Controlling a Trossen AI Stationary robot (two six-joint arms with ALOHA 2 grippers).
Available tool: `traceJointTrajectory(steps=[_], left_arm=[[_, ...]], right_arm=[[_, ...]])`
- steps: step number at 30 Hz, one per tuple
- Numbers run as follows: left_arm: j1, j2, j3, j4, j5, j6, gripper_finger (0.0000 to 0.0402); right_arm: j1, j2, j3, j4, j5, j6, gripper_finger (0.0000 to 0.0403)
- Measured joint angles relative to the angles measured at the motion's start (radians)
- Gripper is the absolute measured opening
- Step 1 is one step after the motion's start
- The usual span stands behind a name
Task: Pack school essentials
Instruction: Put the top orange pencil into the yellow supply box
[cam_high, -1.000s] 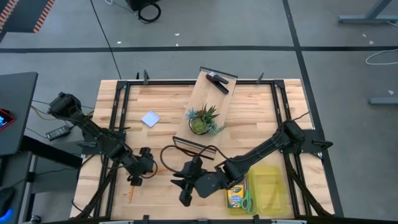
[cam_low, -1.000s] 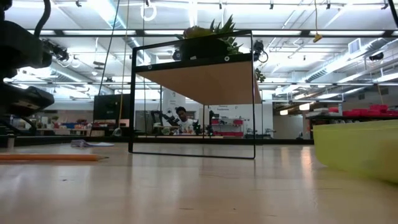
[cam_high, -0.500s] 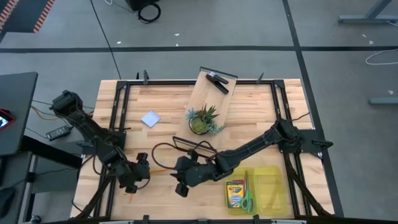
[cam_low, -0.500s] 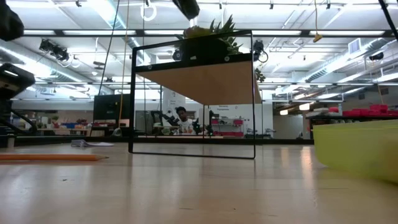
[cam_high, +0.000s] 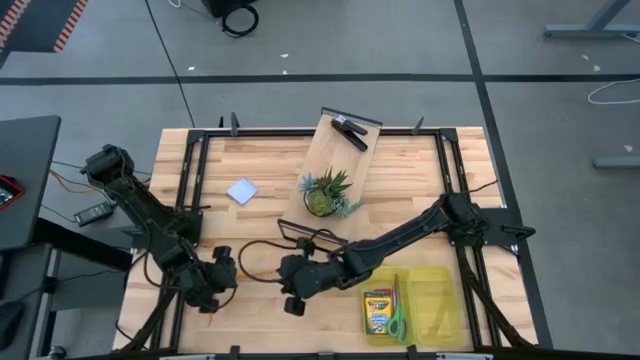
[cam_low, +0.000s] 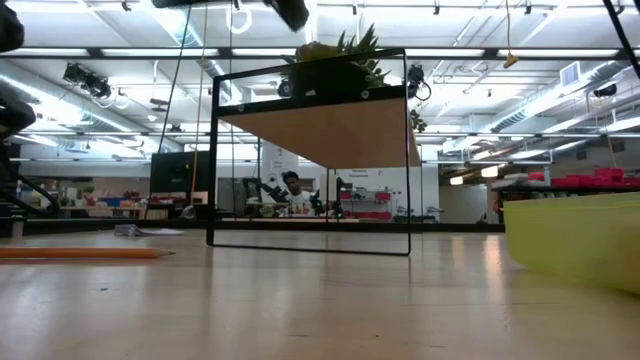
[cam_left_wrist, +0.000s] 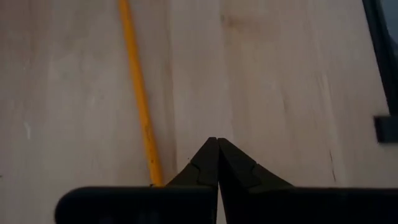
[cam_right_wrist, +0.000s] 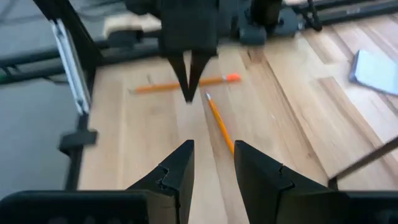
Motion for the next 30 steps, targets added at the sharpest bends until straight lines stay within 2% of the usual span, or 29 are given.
traceJointTrajectory(steps=[3,6,11,15,20,30], left_arm=[[0.005,0.0,-0.002,0.001,-0.055,-0.038,0.0029],[0.023,0.016,-0.003,0.005,-0.101,-0.038,0.0069],[0.07,0.098,-0.004,0.045,-0.115,-0.032,0.0138],[0.093,0.167,-0.004,0.078,-0.115,-0.033,0.0164],[0.114,0.227,-0.004,0.082,-0.114,-0.037,0.0147],[0.129,0.275,-0.002,0.168,-0.091,-0.008,0.0054]], right_arm=[[0.003,0.022,0.003,0.011,-0.005,-0.002,0.0119],[0.011,0.023,0.003,-0.008,-0.008,0.004,0.0119],[0.026,0.007,0.004,-0.076,0.032,0.002,0.0119],[0.043,-0.001,0.03,-0.137,0.047,0.0,0.0119],[0.053,-0.002,0.062,-0.171,0.062,0.0,0.0119],[0.06,-0.013,0.077,-0.232,0.076,0.002,0.0119]])
